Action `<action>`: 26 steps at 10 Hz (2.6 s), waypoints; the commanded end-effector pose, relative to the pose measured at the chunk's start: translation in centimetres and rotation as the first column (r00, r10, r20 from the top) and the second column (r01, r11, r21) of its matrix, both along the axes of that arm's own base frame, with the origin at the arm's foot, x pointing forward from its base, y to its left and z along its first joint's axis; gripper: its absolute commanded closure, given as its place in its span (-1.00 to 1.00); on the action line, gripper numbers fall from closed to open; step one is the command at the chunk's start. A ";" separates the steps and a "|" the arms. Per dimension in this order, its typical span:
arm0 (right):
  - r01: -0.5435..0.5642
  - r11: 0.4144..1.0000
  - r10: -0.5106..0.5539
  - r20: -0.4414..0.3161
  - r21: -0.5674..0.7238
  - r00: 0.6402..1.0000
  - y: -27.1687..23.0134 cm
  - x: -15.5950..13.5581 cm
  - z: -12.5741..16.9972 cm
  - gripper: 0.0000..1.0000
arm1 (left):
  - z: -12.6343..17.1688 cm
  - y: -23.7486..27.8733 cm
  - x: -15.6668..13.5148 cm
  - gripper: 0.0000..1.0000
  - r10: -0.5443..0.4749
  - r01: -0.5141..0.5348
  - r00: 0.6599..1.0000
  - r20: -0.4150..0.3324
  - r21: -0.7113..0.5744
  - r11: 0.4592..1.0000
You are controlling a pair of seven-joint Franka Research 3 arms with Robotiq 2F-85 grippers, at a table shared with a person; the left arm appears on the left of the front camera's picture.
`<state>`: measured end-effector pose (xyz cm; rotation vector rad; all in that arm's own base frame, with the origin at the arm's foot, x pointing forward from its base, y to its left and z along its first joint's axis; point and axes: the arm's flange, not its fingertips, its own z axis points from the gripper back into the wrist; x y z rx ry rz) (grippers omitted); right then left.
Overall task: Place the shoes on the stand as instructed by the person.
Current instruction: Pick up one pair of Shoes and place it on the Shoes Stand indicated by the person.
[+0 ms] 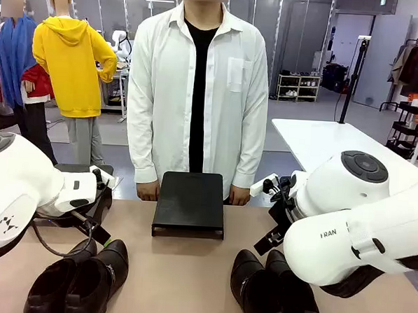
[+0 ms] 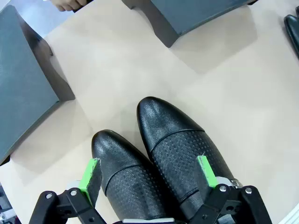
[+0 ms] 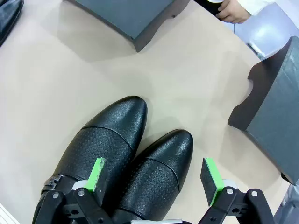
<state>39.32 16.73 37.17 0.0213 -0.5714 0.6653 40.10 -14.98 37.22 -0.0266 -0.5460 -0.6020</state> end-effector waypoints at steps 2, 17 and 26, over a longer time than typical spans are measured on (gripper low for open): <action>0.000 1.000 0.000 0.000 0.000 1.000 0.0 0.0 0.0 -1.00 | 0.0 0.0 0.0 -1.00 0.000 0.000 1.000 0.000 0.000 1.000; 0.000 1.000 0.000 0.000 0.000 1.000 0.0 0.0 0.0 -1.00 | 0.0 0.0 0.0 -1.00 0.000 0.000 1.000 0.000 0.000 1.000; 0.012 1.000 -0.011 -0.030 0.022 0.999 -0.5 0.8 9.8 -1.00 | 8.3 -0.6 0.3 -1.00 -0.062 0.059 0.994 -0.090 -0.041 0.997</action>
